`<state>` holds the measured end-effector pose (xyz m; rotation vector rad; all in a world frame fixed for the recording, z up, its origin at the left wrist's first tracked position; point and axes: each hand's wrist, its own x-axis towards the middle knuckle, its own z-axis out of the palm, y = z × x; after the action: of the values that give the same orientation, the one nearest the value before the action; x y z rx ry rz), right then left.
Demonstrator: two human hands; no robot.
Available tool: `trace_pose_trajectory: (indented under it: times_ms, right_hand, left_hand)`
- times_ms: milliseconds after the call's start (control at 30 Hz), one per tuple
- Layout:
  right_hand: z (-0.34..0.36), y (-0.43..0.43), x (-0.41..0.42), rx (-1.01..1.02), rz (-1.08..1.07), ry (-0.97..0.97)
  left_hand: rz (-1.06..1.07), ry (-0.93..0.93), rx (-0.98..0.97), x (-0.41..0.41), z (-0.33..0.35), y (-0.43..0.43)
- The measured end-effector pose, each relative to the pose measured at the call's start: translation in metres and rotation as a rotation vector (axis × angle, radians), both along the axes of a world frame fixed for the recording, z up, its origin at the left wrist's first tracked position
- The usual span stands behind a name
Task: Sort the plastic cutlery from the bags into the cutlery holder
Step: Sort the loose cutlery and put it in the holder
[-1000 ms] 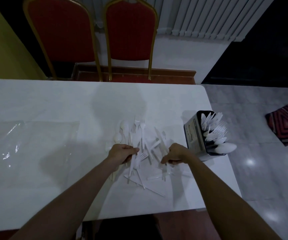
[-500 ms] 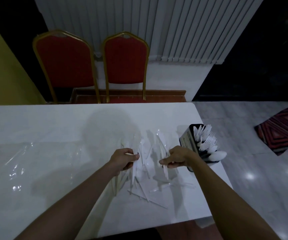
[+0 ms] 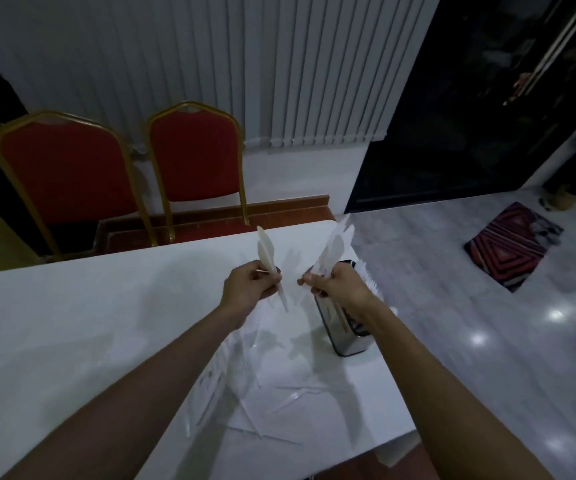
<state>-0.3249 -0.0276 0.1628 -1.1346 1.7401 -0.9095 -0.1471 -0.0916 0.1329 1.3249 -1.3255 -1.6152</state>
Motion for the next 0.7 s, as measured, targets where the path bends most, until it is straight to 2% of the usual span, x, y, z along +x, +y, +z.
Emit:
trace_pose_trajectory:
  times_ms: [133, 267, 400, 533, 700]
  right_hand:
    - [0.019, -0.005, -0.067, -0.121, -0.163, -0.061]
    - [0.015, -0.007, -0.122, -0.106, -0.302, 0.094]
    - [-0.001, -0.012, -0.138, -0.070, -0.217, 0.189]
    - [-0.026, -0.025, -0.147, -0.019, -0.096, 0.285]
    - [-0.040, -0.036, -0.148, 0.053, 0.132, 0.367]
  left_hand:
    - [0.052, 0.004, -0.063, -0.051, 0.001, -0.008]
    - [0.135, -0.042, -0.084, -0.091, -0.009, -0.010]
    - [0.117, -0.069, -0.101, -0.121, -0.019, -0.004]
    - [0.108, -0.173, -0.212, -0.139, -0.020, 0.000]
    - [0.202, -0.105, -0.267, -0.145, -0.013, -0.006]
